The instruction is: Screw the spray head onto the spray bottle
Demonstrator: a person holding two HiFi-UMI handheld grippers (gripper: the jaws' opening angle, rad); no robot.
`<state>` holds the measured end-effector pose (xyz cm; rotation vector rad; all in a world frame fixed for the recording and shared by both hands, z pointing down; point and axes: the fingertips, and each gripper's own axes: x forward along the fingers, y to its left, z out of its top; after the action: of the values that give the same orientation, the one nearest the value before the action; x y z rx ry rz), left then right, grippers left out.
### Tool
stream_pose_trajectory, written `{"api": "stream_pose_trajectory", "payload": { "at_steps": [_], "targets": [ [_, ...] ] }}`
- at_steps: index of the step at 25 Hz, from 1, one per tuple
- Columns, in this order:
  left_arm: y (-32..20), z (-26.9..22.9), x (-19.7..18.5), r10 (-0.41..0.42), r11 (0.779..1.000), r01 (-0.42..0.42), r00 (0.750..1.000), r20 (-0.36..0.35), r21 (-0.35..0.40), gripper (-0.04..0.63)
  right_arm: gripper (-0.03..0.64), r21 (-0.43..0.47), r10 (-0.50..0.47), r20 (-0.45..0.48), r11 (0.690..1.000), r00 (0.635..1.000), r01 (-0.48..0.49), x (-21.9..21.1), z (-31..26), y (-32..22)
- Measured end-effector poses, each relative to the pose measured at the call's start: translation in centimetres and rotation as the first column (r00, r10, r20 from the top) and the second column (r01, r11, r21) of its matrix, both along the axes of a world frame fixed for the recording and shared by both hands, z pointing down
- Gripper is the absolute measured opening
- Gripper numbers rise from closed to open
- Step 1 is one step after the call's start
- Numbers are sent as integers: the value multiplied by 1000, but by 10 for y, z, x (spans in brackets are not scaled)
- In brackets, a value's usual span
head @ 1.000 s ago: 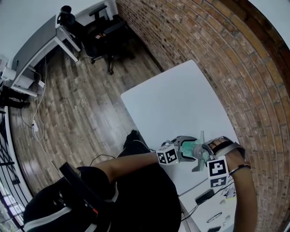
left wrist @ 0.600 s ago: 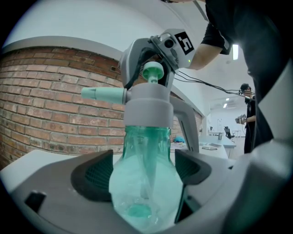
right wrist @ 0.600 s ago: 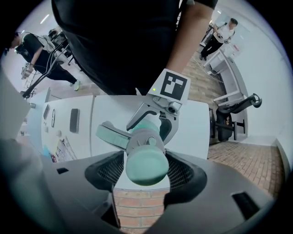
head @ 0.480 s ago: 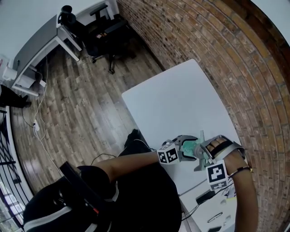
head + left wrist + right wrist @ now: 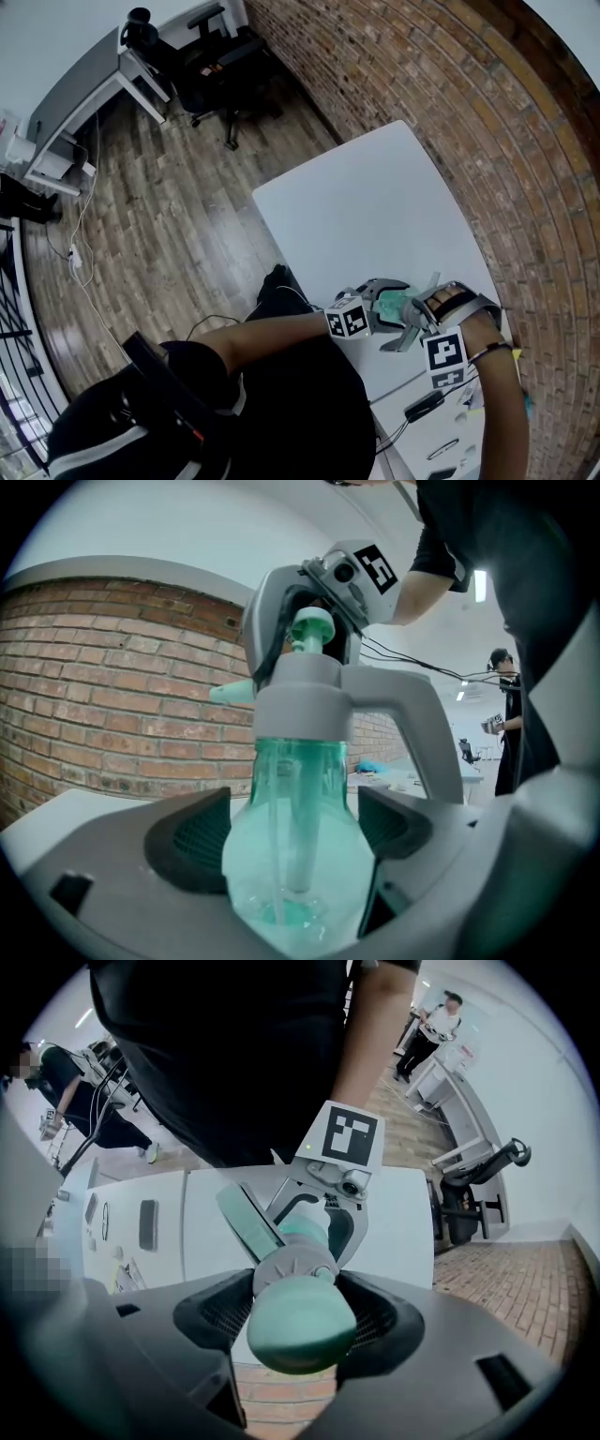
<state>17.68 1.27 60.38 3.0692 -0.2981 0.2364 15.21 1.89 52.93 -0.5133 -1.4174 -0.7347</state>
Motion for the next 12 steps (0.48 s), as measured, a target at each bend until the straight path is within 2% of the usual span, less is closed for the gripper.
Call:
{"api": "stream_pose_trajectory", "payload": {
  "at_steps": [7,12],
  "targets": [
    [0,2,2,9,1000,-9,1000,-6,8,413,284,31,50,-6,998,999,-49,6,-2,-6],
    [1,2,1,13,1000,-13,1000,-2,3,413,284,-3,80,-8,997,997,-81,8,0,-7]
  ]
}}
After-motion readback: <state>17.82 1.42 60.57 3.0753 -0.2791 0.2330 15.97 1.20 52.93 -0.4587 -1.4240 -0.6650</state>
